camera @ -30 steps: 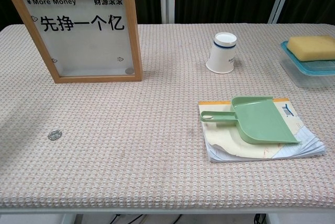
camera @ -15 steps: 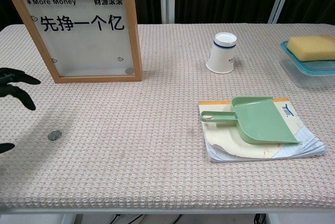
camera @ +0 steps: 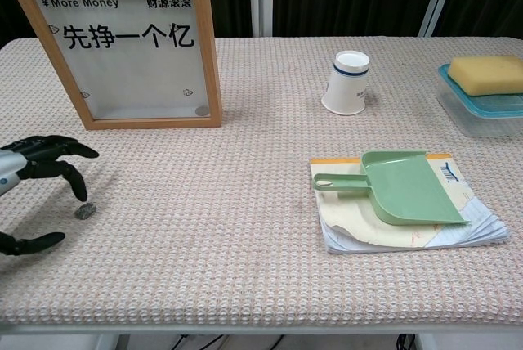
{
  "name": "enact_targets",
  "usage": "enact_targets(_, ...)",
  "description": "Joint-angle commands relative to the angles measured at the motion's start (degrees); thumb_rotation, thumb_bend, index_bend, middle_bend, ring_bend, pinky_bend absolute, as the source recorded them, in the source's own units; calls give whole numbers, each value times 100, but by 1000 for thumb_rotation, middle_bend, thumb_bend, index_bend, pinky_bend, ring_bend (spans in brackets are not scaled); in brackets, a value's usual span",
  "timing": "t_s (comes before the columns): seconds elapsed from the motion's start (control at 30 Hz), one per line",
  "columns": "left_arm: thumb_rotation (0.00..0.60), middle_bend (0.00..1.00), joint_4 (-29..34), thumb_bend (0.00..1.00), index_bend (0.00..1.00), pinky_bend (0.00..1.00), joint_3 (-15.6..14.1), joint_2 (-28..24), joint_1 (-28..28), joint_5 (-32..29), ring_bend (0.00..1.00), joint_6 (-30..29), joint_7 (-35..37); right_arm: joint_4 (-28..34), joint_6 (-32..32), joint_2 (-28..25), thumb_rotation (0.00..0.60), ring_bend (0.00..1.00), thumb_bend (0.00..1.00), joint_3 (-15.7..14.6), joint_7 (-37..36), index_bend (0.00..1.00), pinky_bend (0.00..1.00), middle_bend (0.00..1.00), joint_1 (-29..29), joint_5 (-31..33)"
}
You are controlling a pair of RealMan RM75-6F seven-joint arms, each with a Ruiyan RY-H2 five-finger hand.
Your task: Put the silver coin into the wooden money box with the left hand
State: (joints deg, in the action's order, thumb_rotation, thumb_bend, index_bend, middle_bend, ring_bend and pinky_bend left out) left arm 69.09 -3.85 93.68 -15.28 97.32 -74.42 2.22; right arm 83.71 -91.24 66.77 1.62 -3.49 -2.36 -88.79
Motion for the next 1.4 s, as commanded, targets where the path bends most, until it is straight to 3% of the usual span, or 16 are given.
enact_targets(0.03, 600, 117, -187, 273, 421, 66, -9, 148, -67, -36, 16, 78, 50, -6, -14, 3, 600, 0, 327, 4, 10, 0, 0, 0, -4, -7)
enact_targets(0.3, 600, 117, -438, 283, 399, 63, -46, 298, -105, -116, 12, 106, 159, -96, 38, 4, 600, 0, 327, 15, -89, 0, 0, 0, -13, 63)
enact_targets(1.4, 600, 128, -479, 283, 390, 62, -100, 317, -222, -299, 12, 162, 99, -70, 158, 3, 600, 0, 332, -4, -26, 0, 0, 0, 27, 54)
